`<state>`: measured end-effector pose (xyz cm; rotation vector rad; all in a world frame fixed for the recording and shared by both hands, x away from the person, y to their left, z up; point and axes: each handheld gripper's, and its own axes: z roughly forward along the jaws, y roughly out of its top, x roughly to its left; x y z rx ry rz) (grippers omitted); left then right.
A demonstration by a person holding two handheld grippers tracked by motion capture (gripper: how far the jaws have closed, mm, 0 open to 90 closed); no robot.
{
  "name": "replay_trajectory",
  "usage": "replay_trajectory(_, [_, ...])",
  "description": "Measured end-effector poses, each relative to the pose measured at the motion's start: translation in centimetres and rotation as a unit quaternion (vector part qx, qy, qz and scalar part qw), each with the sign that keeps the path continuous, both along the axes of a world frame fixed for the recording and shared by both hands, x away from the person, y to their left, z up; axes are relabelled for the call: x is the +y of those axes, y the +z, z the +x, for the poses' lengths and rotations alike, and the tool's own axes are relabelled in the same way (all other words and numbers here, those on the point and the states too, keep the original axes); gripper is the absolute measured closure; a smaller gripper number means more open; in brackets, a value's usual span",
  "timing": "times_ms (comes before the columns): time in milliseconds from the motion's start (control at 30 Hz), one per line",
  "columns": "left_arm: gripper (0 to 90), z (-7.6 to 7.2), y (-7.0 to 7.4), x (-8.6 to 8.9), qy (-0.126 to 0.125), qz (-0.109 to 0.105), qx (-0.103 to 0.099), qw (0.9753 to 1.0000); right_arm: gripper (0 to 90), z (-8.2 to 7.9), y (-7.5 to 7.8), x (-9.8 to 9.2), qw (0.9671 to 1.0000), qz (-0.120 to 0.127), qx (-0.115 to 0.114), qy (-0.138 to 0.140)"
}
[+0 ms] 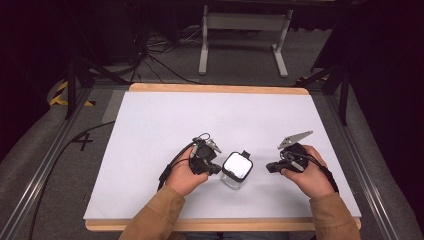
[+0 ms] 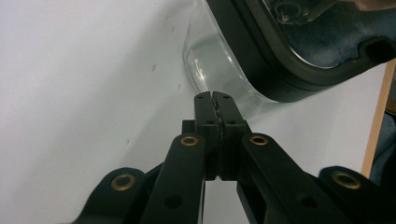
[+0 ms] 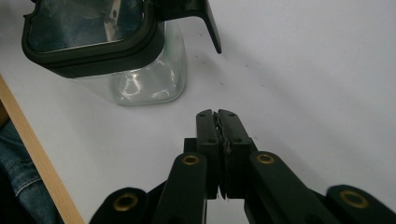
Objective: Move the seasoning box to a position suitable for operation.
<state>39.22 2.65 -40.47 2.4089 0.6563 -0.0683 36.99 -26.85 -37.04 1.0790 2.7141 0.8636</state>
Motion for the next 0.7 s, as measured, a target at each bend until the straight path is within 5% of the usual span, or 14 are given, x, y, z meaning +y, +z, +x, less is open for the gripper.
replay_trajectory(700, [89.8, -1.6, 0.2, -1.7, -0.050, 0.026, 0.015, 0.9983, 88.6, -0.1, 0.2, -0.3, 1.0000, 0.002, -0.003, 0.000])
